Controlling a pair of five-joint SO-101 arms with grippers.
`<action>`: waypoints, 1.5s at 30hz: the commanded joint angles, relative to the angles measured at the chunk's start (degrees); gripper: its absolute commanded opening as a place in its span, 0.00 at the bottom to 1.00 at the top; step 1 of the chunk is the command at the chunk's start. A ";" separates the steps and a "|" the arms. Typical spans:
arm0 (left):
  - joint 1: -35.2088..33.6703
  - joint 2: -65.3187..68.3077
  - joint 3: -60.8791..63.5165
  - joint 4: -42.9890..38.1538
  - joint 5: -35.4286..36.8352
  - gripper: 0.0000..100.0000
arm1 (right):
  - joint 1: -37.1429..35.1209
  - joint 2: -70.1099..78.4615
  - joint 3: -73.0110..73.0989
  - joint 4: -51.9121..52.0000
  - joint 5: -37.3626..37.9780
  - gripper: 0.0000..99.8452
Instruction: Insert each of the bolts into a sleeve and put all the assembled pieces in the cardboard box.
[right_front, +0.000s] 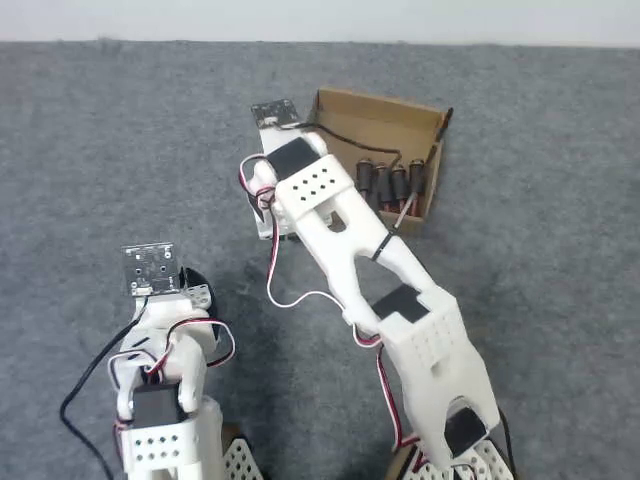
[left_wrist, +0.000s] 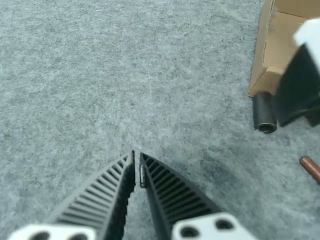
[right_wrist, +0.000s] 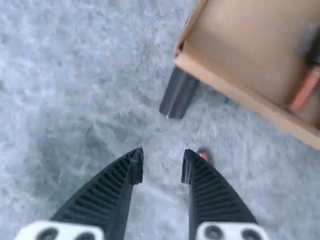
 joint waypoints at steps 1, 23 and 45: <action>-0.35 -1.05 -0.57 -0.09 -0.53 0.01 | -0.13 0.04 -0.35 -3.82 -0.62 0.09; -0.35 -1.05 -0.57 -0.18 -0.53 0.01 | 4.26 8.75 -0.35 -6.99 3.34 0.02; -0.35 -1.05 -0.57 -0.18 -0.53 0.01 | 4.35 -0.13 -5.10 1.80 3.08 0.01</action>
